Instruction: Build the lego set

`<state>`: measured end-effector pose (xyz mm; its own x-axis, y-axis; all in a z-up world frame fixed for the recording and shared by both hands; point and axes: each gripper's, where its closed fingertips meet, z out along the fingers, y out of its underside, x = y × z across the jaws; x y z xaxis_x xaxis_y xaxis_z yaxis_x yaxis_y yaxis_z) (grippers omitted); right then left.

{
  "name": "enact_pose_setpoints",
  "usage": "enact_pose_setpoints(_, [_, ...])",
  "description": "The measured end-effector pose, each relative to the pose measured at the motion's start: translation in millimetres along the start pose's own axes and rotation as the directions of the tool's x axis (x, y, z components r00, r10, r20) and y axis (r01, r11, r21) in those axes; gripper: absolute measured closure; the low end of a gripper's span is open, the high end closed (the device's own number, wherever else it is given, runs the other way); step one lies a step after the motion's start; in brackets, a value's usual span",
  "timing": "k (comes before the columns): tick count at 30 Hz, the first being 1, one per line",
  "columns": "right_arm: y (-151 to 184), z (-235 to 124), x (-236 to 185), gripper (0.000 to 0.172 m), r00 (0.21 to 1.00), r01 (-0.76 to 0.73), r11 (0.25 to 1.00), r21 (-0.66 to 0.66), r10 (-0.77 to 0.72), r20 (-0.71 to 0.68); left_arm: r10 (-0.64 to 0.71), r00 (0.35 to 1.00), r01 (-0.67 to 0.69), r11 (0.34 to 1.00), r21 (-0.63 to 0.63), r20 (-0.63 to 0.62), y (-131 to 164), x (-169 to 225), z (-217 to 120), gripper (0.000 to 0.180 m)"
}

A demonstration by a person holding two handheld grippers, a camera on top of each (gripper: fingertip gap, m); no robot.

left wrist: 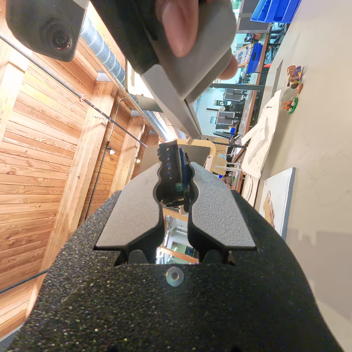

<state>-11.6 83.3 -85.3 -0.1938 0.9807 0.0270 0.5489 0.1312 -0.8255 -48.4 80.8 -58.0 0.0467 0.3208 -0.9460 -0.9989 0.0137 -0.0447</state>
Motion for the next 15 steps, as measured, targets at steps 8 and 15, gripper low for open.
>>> enact_pose_setpoints(8, [-4.4,-0.1,-1.8,0.165,1.000,-0.012,1.000,0.028,0.012,0.012,-0.005,1.000,0.005,1.000,0.000,-0.020,0.3,3.9,-0.3,0.157])
enact_pose_setpoints(15, [-7.6,-2.1,-2.9,0.165,1.000,-0.020,0.998,0.058,0.019,0.019,-0.010,1.000,0.010,1.000,-0.002,-0.028,-0.1,5.5,-0.1,0.157])
